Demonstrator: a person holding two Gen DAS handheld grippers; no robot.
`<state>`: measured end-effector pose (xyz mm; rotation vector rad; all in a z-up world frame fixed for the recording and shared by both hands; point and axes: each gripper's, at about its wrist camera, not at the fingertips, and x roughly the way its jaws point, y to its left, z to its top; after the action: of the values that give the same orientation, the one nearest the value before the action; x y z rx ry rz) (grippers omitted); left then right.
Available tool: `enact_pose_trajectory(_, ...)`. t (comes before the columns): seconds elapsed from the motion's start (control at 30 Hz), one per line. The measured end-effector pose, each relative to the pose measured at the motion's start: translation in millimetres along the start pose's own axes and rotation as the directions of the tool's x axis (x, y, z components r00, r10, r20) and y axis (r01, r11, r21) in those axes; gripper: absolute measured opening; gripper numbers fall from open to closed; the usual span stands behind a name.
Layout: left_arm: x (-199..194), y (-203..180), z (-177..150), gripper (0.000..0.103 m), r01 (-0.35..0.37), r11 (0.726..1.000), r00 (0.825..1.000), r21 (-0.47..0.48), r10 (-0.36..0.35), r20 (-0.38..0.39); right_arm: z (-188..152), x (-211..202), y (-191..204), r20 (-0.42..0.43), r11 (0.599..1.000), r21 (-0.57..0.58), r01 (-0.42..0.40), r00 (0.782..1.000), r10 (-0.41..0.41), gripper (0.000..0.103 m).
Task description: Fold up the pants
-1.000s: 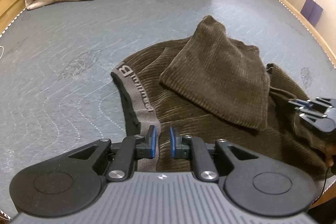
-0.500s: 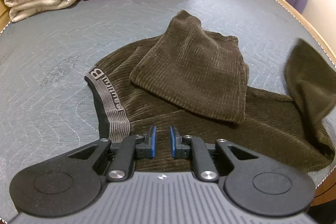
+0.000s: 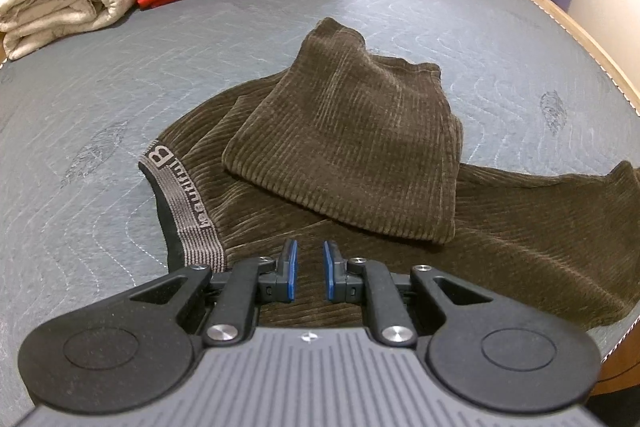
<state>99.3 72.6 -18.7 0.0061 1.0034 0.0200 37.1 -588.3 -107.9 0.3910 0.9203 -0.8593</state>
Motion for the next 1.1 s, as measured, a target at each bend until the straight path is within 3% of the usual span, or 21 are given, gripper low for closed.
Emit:
enact_pose_trajectory(0.17, 0, -6, 3, 0.024, 0.010, 1.000, 1.000, 0.012, -0.010, 0.010, 10, -7, -4, 0.092, 0.996, 0.023, 0.080, 0.992, -0.082, 0.018)
enact_pose_trajectory(0.23, 1, -8, 5, 0.025, 0.015, 1.000, 1.000, 0.015, -0.015, 0.008, 13, -18, -2, 0.187, 0.987, 0.037, 0.154, 0.970, -0.158, 0.025)
enact_pose_trajectory(0.27, 1, -9, 6, 0.025, 0.019, 1.000, 1.000, 0.017, -0.019, 0.010, 14, -24, -2, 0.225, 0.989, 0.054, 0.138, 0.963, -0.147, 0.028)
enact_pose_trajectory(0.3, 1, -11, 6, 0.025, 0.022, 1.000, 1.000, 0.021, -0.023, 0.011, 15, -30, -2, 0.258, 0.993, 0.070, 0.099, 0.959, -0.114, 0.030)
enact_pose_trajectory(0.37, 1, -14, 7, 0.025, 0.030, 0.999, 0.999, 0.028, -0.030, 0.014, 15, -38, 2, 0.299, 0.995, 0.076, -0.063, 0.954, 0.038, 0.031)
enact_pose_trajectory(0.47, 0, -18, 9, 0.026, 0.041, 0.999, 0.999, 0.033, -0.042, 0.022, 12, -25, 25, 0.219, 0.932, 0.024, -0.361, 0.912, 0.348, 0.041)
enact_pose_trajectory(0.53, 1, -20, 9, 0.026, 0.044, 0.998, 0.999, 0.036, -0.044, 0.020, 11, -13, 42, 0.161, 0.895, 0.025, -0.446, 0.885, 0.437, 0.041)
enact_pose_trajectory(0.6, 1, -22, 8, 0.027, 0.046, 0.998, 0.999, 0.038, -0.047, 0.018, 11, -3, 60, 0.142, 0.887, 0.001, -0.462, 0.878, 0.457, 0.045)
enact_pose_trajectory(0.7, 3, -24, 8, 0.027, 0.042, 0.998, 0.999, 0.043, -0.043, 0.013, 12, 10, 84, 0.124, 0.891, -0.025, -0.454, 0.883, 0.453, 0.052)
enact_pose_trajectory(0.87, 10, -27, 8, 0.028, 0.027, 0.998, 1.000, 0.065, -0.027, 0.001, 19, 38, 123, 0.078, 0.910, -0.006, -0.414, 0.907, 0.413, 0.054)
enact_pose_trajectory(0.97, 14, -28, 10, 0.028, 0.030, 0.997, 1.000, 0.076, -0.030, -0.001, 21, 48, 141, 0.085, 0.945, -0.053, -0.322, 0.942, 0.326, 0.053)
enact_pose_trajectory(1.03, 15, -30, 12, 0.029, 0.029, 0.996, 1.000, 0.084, -0.030, 0.000, 25, 50, 153, 0.109, 0.969, -0.091, -0.229, 0.965, 0.239, 0.049)
enact_pose_trajectory(1.1, 16, -31, 15, 0.029, 0.034, 0.996, 0.999, 0.087, -0.034, 0.002, 29, 53, 160, 0.121, 0.984, -0.084, -0.160, 0.978, 0.169, 0.035)
